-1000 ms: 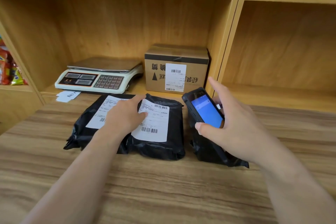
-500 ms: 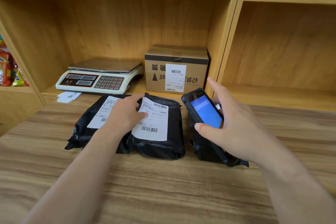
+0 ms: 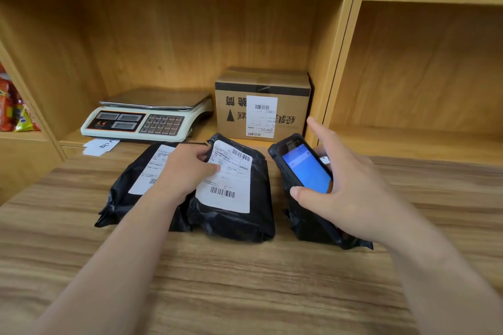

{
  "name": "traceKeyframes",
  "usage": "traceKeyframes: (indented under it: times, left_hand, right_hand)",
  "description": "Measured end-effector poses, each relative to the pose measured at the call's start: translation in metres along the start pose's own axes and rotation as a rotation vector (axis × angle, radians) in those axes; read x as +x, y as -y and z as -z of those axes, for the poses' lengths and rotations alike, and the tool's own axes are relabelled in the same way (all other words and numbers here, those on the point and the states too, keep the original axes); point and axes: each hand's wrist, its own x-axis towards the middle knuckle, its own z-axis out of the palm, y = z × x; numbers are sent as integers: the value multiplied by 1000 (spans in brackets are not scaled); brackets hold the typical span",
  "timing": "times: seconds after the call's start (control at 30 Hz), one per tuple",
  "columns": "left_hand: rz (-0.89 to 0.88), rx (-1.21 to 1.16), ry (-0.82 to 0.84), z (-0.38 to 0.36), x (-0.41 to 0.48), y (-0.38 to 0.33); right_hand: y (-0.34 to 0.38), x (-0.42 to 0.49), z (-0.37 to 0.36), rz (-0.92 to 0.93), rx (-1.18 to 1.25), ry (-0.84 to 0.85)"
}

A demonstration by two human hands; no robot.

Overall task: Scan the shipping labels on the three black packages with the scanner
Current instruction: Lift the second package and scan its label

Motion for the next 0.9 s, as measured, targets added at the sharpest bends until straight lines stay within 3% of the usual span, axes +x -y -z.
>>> traceKeyframes:
  times: [0.4, 0.9]
  left_hand:
    - [163, -238, 119, 0, 1, -2]
    - [57, -212, 110, 1, -6, -13]
  right_hand:
    - [-2, 2, -2, 17, -1, -3]
    - [-2, 3, -3, 17, -27, -10]
